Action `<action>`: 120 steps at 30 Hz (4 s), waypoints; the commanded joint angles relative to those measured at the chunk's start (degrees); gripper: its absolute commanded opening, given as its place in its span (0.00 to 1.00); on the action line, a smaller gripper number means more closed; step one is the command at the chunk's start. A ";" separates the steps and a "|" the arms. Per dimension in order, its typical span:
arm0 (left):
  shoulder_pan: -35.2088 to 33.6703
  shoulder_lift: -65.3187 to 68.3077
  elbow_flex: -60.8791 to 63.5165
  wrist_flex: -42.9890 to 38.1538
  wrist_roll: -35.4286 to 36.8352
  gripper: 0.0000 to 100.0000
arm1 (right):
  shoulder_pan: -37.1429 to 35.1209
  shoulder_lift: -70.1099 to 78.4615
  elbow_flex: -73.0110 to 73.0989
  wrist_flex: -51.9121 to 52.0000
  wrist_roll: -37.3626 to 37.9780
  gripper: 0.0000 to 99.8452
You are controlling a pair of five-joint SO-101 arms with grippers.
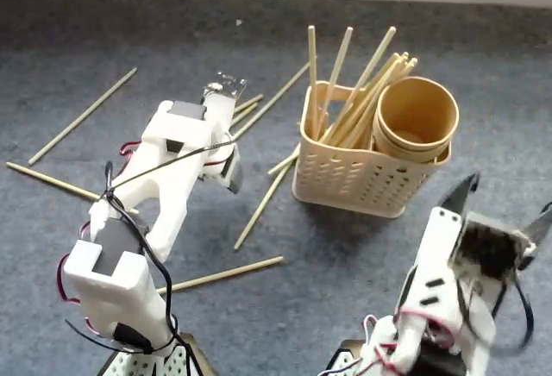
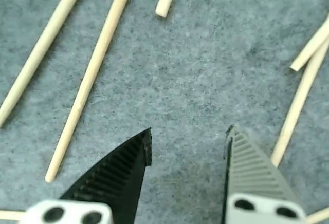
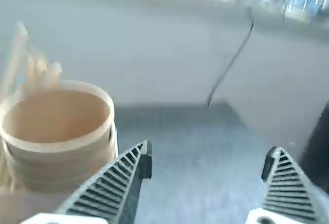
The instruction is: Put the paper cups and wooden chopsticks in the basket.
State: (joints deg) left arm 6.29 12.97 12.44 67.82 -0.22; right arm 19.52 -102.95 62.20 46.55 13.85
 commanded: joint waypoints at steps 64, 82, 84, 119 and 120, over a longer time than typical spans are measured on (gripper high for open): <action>-0.66 -1.45 -11.47 8.09 0.00 0.36 | -7.34 58.33 -36.00 8.04 -9.76 0.34; -18.42 6.02 -46.90 29.10 -23.47 0.34 | -19.38 32.22 -44.79 51.47 -3.78 0.34; -18.51 9.01 -46.90 26.11 -24.26 0.34 | -20.97 23.78 -33.80 49.63 -3.34 0.34; -10.07 53.05 -72.31 18.90 -31.56 0.18 | -8.84 10.07 29.49 2.68 -4.48 0.34; -9.89 53.76 -73.27 20.22 -33.41 0.13 | -8.84 10.07 29.76 2.24 -4.48 0.34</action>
State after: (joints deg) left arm -4.26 64.92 -57.98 86.11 -31.25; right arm 10.55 -93.10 91.91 50.86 9.89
